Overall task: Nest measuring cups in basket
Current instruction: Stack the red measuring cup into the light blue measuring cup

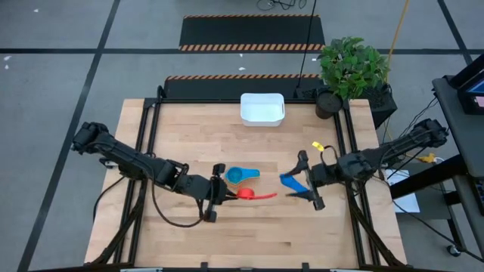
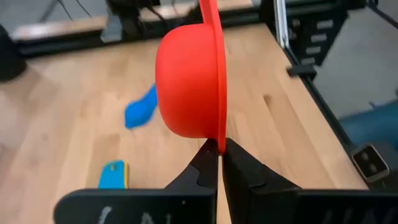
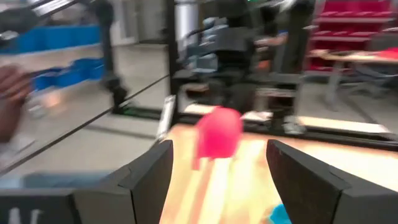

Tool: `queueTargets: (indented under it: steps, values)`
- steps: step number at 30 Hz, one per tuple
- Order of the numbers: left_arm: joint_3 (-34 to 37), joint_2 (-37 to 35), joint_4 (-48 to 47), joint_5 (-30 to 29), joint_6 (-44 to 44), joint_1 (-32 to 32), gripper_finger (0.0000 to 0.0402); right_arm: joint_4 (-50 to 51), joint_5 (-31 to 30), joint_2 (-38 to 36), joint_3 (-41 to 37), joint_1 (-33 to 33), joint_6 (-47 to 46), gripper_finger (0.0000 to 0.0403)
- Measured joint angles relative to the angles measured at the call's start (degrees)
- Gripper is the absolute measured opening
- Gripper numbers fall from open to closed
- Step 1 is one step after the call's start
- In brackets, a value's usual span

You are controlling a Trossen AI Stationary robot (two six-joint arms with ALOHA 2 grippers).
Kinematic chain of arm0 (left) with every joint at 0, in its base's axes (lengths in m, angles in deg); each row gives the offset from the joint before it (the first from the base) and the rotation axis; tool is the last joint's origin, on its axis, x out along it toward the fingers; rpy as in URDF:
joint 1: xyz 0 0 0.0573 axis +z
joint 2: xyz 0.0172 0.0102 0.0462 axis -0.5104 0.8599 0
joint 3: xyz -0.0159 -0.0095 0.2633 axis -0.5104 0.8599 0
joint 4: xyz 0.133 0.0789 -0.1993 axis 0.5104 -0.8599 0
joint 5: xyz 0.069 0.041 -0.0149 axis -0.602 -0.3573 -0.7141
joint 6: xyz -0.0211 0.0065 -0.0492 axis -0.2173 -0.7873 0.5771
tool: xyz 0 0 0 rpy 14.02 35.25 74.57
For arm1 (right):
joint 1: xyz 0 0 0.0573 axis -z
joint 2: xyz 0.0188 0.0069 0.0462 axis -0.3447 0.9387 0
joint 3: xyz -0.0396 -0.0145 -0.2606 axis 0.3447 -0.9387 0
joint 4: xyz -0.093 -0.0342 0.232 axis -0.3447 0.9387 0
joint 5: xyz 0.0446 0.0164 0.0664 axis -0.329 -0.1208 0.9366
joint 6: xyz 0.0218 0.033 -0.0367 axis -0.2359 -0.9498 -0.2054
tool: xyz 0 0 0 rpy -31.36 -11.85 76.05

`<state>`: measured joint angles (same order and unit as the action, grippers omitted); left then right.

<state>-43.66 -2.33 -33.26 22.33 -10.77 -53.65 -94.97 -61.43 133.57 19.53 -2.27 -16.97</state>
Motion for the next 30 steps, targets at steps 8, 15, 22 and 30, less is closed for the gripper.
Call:
queueTargets:
  steps: [8, 15, 22, 30]
  values:
    - [0.0, 0.0, -0.8, 0.9, -0.4, -0.4, 0.0009, 2.5, 3.3, 2.7, 0.0, 1.2, -1.8, 0.0254]
    - [0.0, 0.0, -3.0, 1.8, -0.9, -0.2, 0.0014, 3.9, 7.9, 6.6, 0.9, 5.0, -5.9, 0.0254]
    - [0.0, 0.0, -5.7, 1.8, -0.5, -0.2, 0.001, 3.7, 14.6, 11.5, 3.2, 6.4, -9.2, 0.0254]
    - [0.0, 0.0, -5.6, 1.7, -0.5, -0.2, 0.0007, 3.5, 15.2, 15.4, 6.6, 6.4, -7.4, 0.0254]
